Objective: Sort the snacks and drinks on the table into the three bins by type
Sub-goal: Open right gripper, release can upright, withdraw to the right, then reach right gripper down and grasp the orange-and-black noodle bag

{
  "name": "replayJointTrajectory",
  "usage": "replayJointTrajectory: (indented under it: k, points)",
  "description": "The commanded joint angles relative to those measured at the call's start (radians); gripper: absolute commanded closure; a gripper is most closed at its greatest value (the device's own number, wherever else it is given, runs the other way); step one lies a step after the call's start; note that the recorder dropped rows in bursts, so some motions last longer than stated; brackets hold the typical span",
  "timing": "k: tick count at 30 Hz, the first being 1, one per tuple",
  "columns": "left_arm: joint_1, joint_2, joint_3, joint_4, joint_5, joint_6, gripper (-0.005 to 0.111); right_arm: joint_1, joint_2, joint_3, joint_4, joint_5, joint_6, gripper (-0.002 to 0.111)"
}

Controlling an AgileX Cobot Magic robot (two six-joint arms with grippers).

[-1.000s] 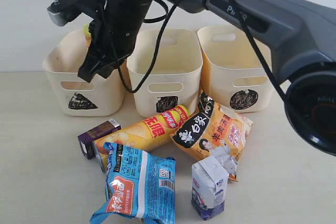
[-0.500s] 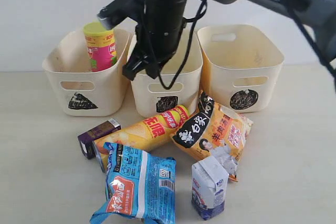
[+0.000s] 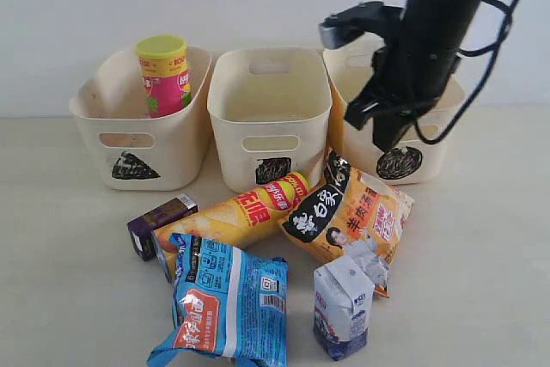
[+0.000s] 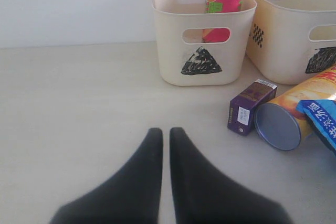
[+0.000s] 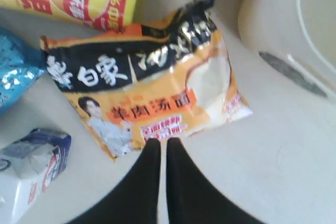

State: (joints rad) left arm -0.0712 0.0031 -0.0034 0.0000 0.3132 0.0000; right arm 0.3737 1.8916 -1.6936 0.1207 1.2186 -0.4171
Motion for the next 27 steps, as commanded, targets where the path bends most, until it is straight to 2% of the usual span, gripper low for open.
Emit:
replayJointTrajectory:
  k: [1,14,17,22,25,27]
  points:
    - [0.003,-0.003,0.003,-0.010,-0.006,-0.007,0.103,-0.131,-0.057,0.113,0.092,-0.030,-0.060,0.108]
    - [0.003,-0.003,0.003,-0.010,-0.006,-0.007,0.103,-0.536,-0.067,0.441,0.599,-0.190,-0.348,0.108]
    - [0.003,-0.003,0.003,-0.010,-0.006,-0.007,0.103,-0.585,-0.067,0.501,0.720,-0.204,-0.448,0.108]
    - [0.003,-0.003,0.003,-0.010,-0.006,-0.007,0.103,-0.602,-0.061,0.588,0.897,-0.229,-0.562,0.107]
    - [0.003,-0.003,0.003,-0.010,-0.006,-0.007,0.103,-0.595,-0.033,0.599,0.965,-0.206,-0.583,0.092]
    - [0.003,-0.003,0.003,-0.010,-0.006,-0.007,0.103,-0.589,-0.009,0.599,0.972,-0.194,-0.577,0.072]
